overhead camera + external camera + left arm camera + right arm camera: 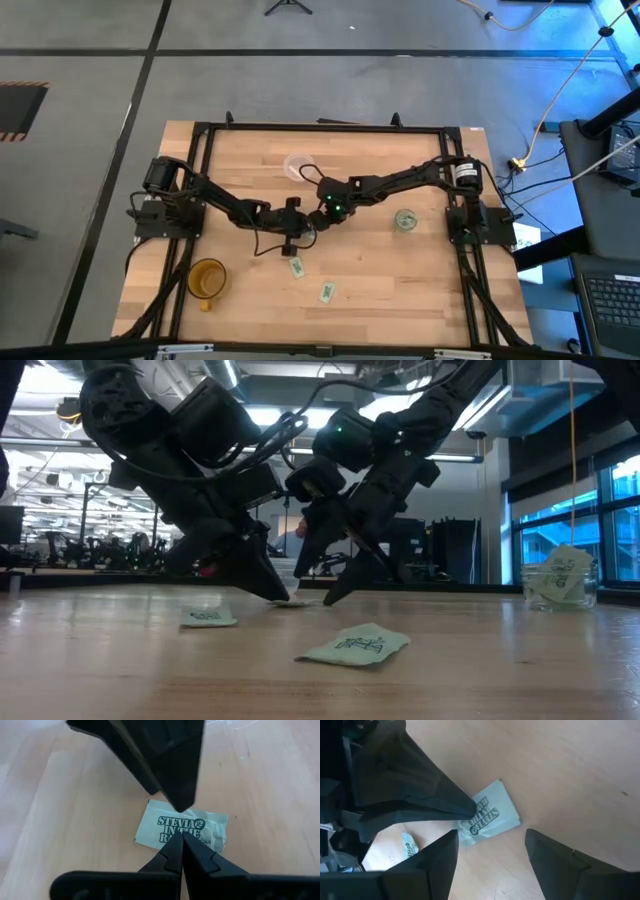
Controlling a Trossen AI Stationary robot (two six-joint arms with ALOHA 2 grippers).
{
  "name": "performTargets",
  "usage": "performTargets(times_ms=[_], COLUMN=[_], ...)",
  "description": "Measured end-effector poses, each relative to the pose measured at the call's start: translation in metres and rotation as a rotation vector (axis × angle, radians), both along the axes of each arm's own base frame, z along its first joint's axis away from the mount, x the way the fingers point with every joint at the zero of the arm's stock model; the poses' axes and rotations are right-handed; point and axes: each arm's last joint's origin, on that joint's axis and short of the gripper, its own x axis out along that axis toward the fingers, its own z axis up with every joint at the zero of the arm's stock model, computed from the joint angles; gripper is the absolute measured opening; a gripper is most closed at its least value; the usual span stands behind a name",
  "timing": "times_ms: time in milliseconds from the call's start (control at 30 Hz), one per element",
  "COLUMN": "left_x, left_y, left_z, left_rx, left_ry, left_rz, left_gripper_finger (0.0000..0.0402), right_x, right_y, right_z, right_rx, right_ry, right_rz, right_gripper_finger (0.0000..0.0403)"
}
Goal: Pick and place Stevia / Truvia into bins
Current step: Put the stevia packet into the transparent container
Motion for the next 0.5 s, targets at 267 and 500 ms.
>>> performTargets(times_ms=[267, 500], left_x=[0.0011, 0.0013], left_y=[0.0003, 0.0003], left_z=[0.0011, 0.0013], left_rx=[0.004, 0.019], left_ry=[-0.019, -0.019], left_rz=[0.000, -0.015], left_gripper_finger=[0.0002, 0.0002], right_x=[0.0000, 0.0010], right_y=[-0.0044, -0.0060], right_z=[-0.0005, -0.0033], right_rx=[0.032, 0.032], right_ry=[0.010, 0.005], right_rz=[-0.043, -0.049], right_gripper_finger=[0.0237, 0.0237])
